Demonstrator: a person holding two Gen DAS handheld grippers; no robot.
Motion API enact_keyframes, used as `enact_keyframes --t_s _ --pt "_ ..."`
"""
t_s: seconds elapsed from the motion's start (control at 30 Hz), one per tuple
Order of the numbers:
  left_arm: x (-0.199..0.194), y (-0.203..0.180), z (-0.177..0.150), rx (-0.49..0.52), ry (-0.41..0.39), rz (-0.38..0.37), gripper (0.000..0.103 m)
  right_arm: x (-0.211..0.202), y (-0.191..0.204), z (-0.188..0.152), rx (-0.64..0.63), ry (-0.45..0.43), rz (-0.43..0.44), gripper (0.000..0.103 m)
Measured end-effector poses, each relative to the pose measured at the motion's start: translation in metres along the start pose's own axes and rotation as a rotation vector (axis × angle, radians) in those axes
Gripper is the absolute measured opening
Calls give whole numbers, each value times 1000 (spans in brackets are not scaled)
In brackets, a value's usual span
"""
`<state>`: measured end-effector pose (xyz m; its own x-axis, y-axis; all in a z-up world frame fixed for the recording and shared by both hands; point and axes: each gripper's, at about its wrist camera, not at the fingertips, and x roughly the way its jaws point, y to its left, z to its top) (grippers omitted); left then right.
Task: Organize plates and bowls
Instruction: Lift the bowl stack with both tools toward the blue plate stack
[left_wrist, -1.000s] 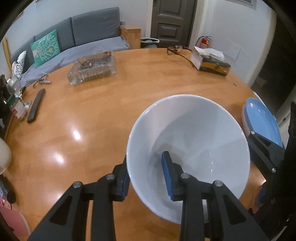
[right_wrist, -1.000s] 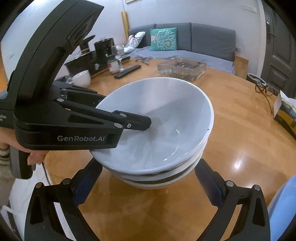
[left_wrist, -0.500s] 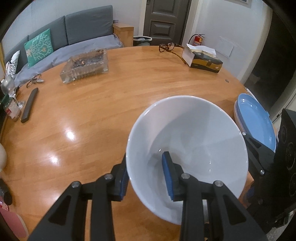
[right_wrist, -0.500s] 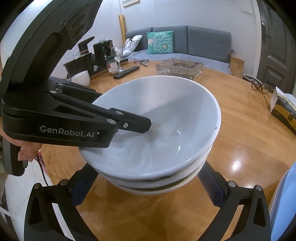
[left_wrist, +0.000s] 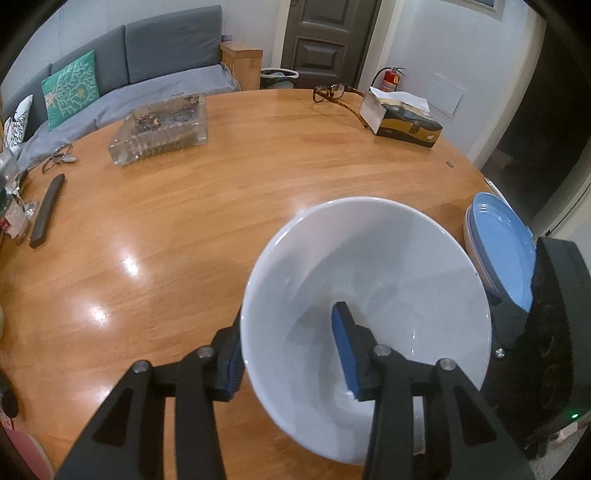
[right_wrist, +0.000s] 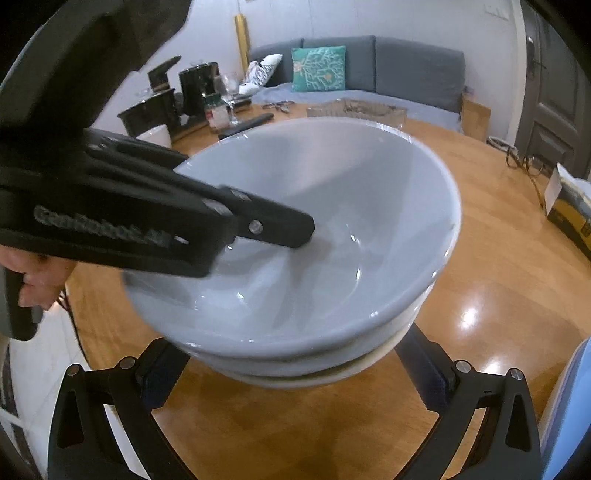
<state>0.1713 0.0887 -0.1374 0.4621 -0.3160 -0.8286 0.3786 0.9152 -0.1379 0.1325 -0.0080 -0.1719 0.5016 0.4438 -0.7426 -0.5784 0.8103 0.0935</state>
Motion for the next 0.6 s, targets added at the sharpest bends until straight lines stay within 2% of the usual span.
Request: enact_keyframes --t_s 0.17,0.37,0.6 --pt "0 0 -1 5 -9 5 39 -2 9 3 -72 -36 -35 102" --pt "-1 -3 -4 13 -12 12 39 -3 8 4 -86 -44 -32 101" --pt "-16 -15 0 25 -32 17 40 -21 7 1 -92 -97 -27 101"
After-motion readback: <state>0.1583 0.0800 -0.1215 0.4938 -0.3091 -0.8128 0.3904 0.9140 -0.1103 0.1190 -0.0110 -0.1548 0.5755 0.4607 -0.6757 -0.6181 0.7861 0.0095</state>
